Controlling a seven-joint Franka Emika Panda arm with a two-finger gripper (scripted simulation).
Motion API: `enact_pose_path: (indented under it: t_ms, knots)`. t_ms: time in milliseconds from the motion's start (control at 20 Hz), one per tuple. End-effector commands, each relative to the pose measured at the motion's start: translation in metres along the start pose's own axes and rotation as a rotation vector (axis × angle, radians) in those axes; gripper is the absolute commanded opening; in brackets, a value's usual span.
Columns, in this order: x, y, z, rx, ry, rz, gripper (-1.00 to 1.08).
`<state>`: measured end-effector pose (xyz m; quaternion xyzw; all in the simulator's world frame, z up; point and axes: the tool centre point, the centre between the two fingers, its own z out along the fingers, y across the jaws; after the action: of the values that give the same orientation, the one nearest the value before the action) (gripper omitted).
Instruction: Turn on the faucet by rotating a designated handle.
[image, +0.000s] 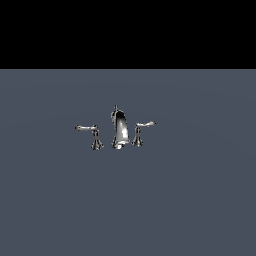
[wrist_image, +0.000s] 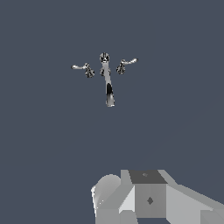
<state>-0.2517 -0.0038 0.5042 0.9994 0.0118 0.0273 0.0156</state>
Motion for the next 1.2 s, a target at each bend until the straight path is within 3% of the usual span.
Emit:
enact_pose_path:
  t_ms: [0, 600, 1150]
  knots:
    - [0.000, 0.000, 0.000, 0.000, 0.000, 0.000, -1.00]
    - [0.019, -0.010, 0.026, 0.000, -0.004, 0.087, -1.00]
    - [0.071, -0.029, 0.094, 0.000, -0.015, 0.310, -1.00]
